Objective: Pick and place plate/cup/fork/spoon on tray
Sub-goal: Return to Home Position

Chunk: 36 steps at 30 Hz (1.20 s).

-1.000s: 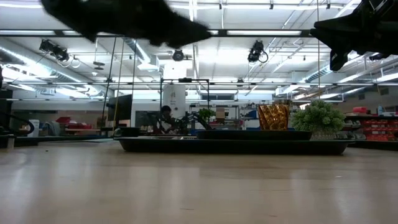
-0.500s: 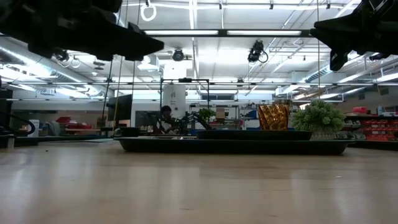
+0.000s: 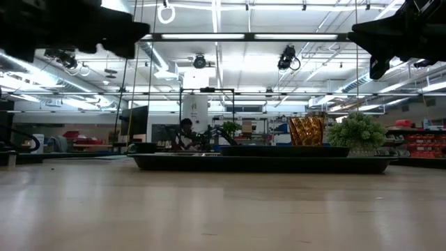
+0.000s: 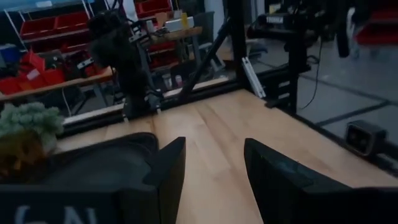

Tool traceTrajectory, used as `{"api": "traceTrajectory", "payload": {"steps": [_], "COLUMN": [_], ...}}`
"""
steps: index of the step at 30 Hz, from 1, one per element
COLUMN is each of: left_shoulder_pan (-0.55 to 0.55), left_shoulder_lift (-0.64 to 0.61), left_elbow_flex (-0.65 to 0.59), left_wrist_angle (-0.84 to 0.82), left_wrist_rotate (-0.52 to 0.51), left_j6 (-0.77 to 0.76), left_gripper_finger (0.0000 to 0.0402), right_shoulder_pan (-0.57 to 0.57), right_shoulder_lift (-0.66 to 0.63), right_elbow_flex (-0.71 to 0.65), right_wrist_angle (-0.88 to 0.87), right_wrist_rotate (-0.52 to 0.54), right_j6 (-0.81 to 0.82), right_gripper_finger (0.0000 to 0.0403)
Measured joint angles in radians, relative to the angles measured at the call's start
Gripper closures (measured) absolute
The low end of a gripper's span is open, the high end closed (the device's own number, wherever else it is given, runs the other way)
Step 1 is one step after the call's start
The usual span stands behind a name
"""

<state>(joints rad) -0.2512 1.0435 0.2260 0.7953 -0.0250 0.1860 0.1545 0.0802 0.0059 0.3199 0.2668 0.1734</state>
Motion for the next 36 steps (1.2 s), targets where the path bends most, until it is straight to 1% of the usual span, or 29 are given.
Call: {"api": "traceTrajectory", "payload": {"steps": [3, 8, 11, 14, 17, 30, 33, 36], "left_shoulder_pan": [0.0, 0.001, 0.003, 0.003, 0.003, -0.002, -0.002, -0.002], "left_shoulder_lift": [-0.093, -0.237, -0.313, -0.358, -0.381, -0.382, -0.417, -0.48], "left_elbow_flex": [-0.088, -0.217, -0.216, -0.218, -0.218, -0.218, -0.218, -0.219], "left_wrist_angle": [0.008, 0.03, -0.073, -0.115, -0.139, -0.146, -0.196, -0.268], "left_wrist_rotate": [0.001, 0.0, 0.004, 0.003, 0.004, 0.004, 0.004, 0.004], "left_j6": [-0.068, -0.095, -0.096, -0.096, -0.096, -0.123, -0.123, -0.142], "left_gripper_finger": [0.023, 0.023, 0.023, 0.023, 0.023, 0.023, 0.023, 0.023], "right_shoulder_pan": [0.0, 0.0, 0.0, 0.0, 0.0, 0.0, 0.0, 0.0], "right_shoulder_lift": [0.0, 0.0, 0.0, 0.0, 0.0, 0.0, 0.0, 0.0], "right_elbow_flex": [0.0, 0.0, 0.0, 0.0, 0.0, 0.0, 0.0, 0.0], "right_wrist_angle": [0.0, 0.0, 0.0, 0.0, 0.0, 0.0, 0.0, 0.0], "right_wrist_rotate": [0.0, 0.0, 0.0, 0.0, 0.0, 0.0, 0.0, 0.0], "right_j6": [0.0, 0.0, 0.0, 0.0, 0.0, 0.0, 0.0, 0.0], "right_gripper_finger": [0.0325, 0.0325, 0.0325, 0.0325, 0.0325, 0.0325, 0.0325, 0.0325]}}
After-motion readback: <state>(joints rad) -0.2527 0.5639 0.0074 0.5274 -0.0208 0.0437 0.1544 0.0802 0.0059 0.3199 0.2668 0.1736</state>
